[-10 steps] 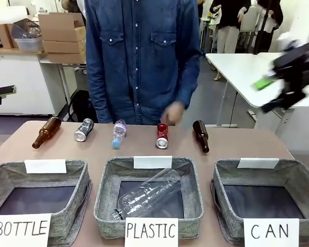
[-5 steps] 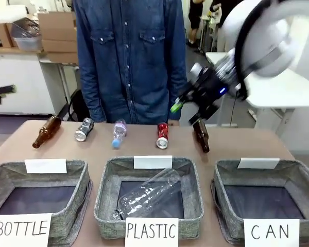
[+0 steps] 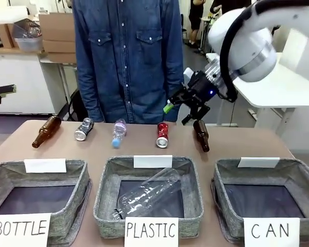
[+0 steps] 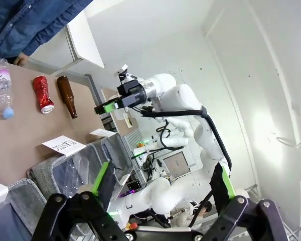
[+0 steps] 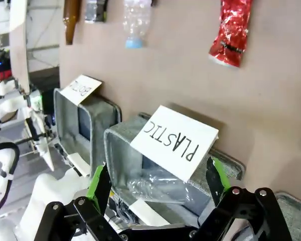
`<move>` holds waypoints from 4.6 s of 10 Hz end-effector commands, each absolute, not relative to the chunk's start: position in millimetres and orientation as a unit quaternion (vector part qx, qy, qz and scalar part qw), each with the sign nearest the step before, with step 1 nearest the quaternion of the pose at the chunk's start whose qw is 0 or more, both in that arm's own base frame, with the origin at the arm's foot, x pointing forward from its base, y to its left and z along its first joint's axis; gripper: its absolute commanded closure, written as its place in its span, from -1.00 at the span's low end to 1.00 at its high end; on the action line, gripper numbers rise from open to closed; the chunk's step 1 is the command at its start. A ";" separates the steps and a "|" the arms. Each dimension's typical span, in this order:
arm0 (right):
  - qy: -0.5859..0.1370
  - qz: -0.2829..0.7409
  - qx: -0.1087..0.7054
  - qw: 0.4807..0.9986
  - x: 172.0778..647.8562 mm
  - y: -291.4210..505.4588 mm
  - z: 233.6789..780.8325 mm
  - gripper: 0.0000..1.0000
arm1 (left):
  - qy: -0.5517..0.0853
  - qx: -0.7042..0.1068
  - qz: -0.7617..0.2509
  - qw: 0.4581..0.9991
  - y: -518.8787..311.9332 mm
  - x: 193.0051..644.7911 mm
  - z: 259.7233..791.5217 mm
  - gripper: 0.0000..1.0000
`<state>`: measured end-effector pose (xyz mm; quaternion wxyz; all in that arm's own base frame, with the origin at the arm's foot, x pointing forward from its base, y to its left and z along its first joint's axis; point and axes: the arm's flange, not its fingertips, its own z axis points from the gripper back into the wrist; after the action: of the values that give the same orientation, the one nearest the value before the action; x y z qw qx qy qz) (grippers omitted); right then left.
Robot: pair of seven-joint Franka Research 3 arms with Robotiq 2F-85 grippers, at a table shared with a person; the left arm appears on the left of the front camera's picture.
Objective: Sort the can waste into the basket.
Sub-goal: Pick up the can waste from the table and place it in the right Fabric basket.
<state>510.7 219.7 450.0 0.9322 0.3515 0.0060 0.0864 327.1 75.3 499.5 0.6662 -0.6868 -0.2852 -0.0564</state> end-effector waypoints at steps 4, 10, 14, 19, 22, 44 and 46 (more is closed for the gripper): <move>-0.014 -0.063 0.133 0.989 558.8 283.8 400.7 -1.00 | -0.295 -0.691 -0.063 0.656 73.1 325.4 500.2 -1.00; -0.027 -0.068 0.060 0.996 616.0 330.4 309.3 -1.00 | -0.295 -0.691 -0.063 0.656 73.1 325.4 500.2 -1.00; -0.032 -0.066 0.045 0.996 612.9 330.6 308.3 -0.39 | -0.295 -0.691 -0.063 0.656 73.1 325.4 500.2 -1.00; -0.020 -0.072 0.033 0.997 612.4 327.1 306.8 1.00 | -0.295 -0.691 -0.063 0.656 73.1 325.4 500.2 -1.00; -0.013 -0.086 0.046 0.995 614.3 322.9 304.0 0.97 | -0.295 -0.691 -0.063 0.656 73.1 325.4 500.2 -1.00; 0.106 0.134 0.279 0.945 268.1 65.9 461.1 0.97 | -0.295 -0.691 -0.063 0.656 73.1 325.4 500.2 -1.00; 0.102 0.120 0.279 0.947 273.6 63.7 460.7 0.97 | -0.295 -0.691 -0.063 0.656 73.1 325.4 500.2 -1.00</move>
<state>272.7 66.2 466.9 0.9441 0.2793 0.1060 0.1397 327.3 75.7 499.7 0.6663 -0.6865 -0.2856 -0.0568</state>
